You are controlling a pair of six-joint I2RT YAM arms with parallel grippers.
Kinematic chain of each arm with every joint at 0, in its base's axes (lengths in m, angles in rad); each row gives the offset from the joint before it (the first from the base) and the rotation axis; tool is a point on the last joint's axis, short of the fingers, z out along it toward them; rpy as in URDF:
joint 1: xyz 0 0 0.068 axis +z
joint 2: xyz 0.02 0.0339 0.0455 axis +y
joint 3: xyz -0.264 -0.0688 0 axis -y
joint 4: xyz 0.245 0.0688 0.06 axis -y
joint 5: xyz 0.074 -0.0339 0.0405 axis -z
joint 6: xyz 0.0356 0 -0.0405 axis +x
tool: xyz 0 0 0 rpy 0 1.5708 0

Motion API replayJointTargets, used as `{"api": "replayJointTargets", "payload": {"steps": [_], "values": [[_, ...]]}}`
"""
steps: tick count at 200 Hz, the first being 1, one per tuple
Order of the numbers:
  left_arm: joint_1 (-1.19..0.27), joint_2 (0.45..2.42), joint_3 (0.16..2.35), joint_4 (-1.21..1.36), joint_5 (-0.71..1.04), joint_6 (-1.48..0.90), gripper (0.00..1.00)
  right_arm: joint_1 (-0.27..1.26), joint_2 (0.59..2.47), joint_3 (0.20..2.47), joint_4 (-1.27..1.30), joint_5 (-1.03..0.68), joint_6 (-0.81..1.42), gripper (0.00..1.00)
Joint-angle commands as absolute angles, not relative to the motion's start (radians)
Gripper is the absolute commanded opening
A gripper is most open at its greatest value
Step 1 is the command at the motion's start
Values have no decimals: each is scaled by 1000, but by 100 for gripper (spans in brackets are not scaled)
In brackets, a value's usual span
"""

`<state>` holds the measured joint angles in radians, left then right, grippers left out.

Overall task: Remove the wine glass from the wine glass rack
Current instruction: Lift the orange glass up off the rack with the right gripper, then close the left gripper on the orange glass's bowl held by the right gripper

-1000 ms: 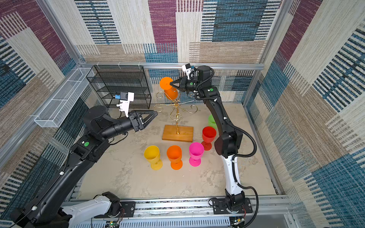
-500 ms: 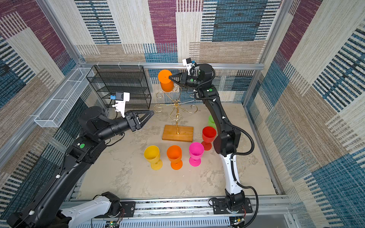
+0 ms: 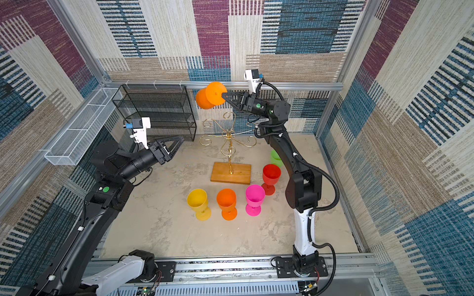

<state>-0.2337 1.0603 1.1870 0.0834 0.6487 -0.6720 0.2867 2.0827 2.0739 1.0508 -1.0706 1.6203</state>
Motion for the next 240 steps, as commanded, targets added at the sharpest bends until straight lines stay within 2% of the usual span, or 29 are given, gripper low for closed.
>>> {"api": "replayJointTargets", "payload": {"steps": [1, 46, 122, 187, 240], "values": [[-218, 1090, 1160, 338, 766, -754, 63, 286, 2071, 2043, 1483, -996, 1932, 0], [-204, 1161, 1148, 515, 860, -774, 63, 287, 2007, 1911, 1675, -924, 2072, 0], [-189, 1234, 1191, 506, 887, -694, 63, 289, 1829, 1633, 1741, -897, 2039, 0], [-189, 1262, 1205, 469, 873, -653, 64, 296, 1778, 1563, 1764, -881, 2042, 0], [-189, 1315, 1216, 560, 889, -712, 64, 308, 1732, 1521, 1766, -874, 2033, 0]]}}
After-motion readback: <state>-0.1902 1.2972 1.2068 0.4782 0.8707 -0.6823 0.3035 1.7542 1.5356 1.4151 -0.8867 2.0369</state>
